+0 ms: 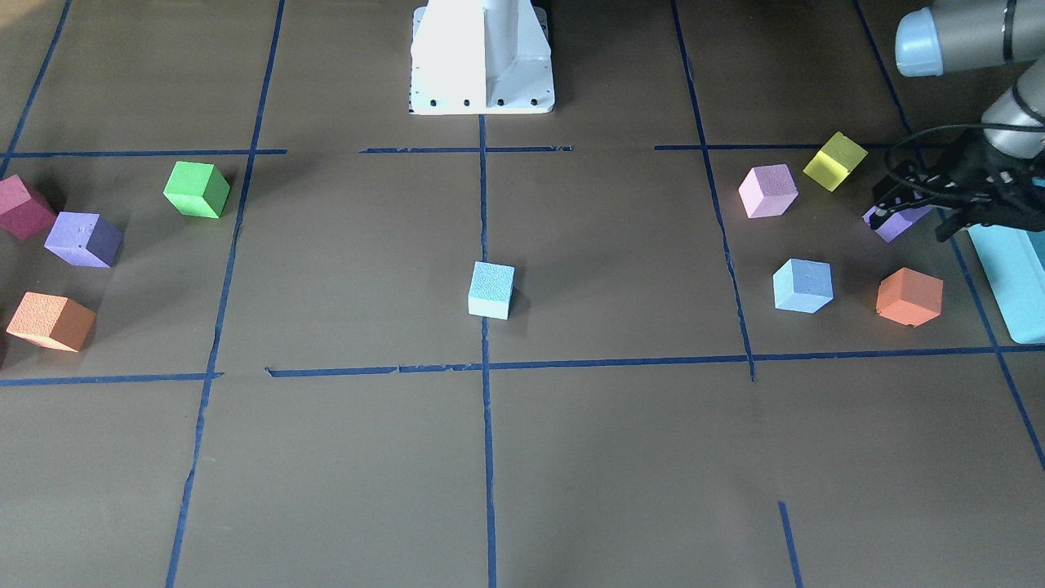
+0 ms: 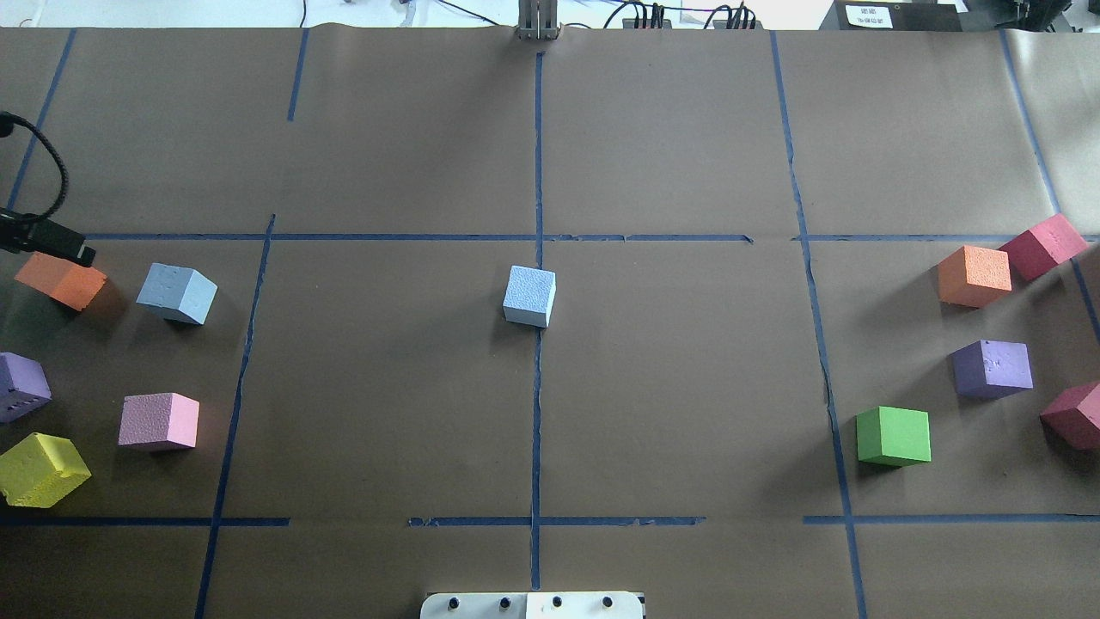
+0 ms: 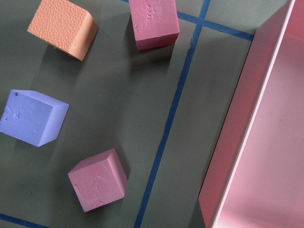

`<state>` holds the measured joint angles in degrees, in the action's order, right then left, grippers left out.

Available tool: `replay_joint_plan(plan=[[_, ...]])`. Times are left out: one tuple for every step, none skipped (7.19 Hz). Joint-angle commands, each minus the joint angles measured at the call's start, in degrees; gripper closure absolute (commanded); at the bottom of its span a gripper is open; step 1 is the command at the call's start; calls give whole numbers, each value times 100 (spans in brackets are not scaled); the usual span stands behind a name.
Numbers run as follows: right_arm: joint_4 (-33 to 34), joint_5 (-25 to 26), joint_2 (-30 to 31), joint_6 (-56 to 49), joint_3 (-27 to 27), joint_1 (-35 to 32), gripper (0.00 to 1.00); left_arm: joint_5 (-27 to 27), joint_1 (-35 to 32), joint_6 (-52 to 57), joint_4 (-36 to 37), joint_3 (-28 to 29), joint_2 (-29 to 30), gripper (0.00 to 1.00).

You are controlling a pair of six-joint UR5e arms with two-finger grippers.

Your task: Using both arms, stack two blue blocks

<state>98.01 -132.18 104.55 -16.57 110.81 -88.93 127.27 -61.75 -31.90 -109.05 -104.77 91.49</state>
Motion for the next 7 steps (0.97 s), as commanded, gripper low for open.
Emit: replay_joint_plan(plan=[[-36, -1, 4, 31, 1, -1, 0, -202, 496, -588, -959, 859, 368, 0], [-36, -1, 4, 22, 2, -1, 0, -203, 637, -607, -952, 871, 370, 0], [-36, -1, 4, 13, -7, -1, 0, -203, 656, -624, -961, 914, 387, 0], [-36, -1, 4, -4, -7, -1, 0, -211, 804, -625, -952, 976, 387, 0], [-36, -1, 13, -13, -7, -1, 0, -420, 901, -633, -961, 1046, 431, 0], [-36, 7, 13, -13, -16, -1, 0, -501, 1032, -633, -961, 1099, 440, 0], [-36, 8, 13, -13, -16, -1, 0, -501, 1051, -642, -961, 1265, 553, 0]])
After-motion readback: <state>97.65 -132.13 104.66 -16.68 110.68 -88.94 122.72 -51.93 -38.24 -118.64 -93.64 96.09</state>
